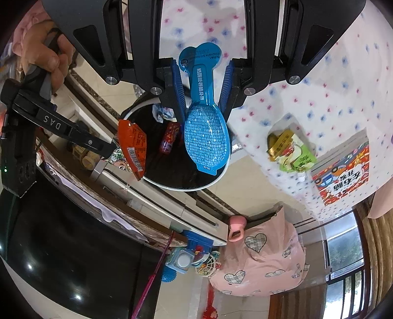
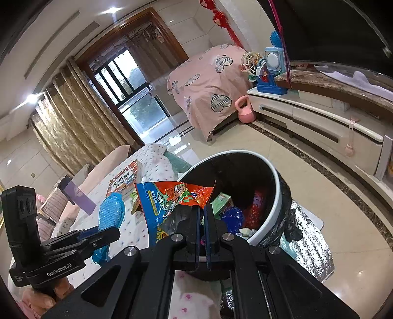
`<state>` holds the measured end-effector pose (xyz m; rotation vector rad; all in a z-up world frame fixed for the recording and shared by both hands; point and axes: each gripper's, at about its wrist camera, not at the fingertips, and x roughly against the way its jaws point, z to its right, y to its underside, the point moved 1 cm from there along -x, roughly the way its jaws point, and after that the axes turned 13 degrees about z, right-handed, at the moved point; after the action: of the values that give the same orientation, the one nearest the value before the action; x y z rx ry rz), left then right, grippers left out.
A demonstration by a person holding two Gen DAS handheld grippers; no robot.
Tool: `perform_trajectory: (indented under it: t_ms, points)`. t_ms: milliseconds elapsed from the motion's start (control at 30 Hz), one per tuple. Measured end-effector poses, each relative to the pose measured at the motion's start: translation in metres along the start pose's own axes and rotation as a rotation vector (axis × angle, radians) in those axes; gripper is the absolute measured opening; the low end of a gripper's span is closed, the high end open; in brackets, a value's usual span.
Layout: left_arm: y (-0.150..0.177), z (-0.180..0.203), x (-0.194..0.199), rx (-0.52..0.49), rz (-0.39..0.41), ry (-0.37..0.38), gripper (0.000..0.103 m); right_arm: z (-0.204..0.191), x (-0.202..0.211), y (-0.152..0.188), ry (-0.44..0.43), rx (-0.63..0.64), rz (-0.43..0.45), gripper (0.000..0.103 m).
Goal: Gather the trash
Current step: 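Carry hairbrush and wrapper over the trash bin and open both tools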
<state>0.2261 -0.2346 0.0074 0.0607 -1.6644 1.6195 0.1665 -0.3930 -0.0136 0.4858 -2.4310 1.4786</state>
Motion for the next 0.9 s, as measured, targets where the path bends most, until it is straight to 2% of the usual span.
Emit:
perform_trajectory:
  t_ms: [467,900]
  points:
    - [-0.019,0.019,-0.024,-0.042,-0.001,0.01,0.025,0.009,-0.008,-0.016,0.029,0.014,0.006,0.003]
    - [-0.022,0.026,-0.051,-0.066,-0.029,0.001,0.025,0.017,-0.022,-0.024,0.061,0.037,-0.013,0.003]
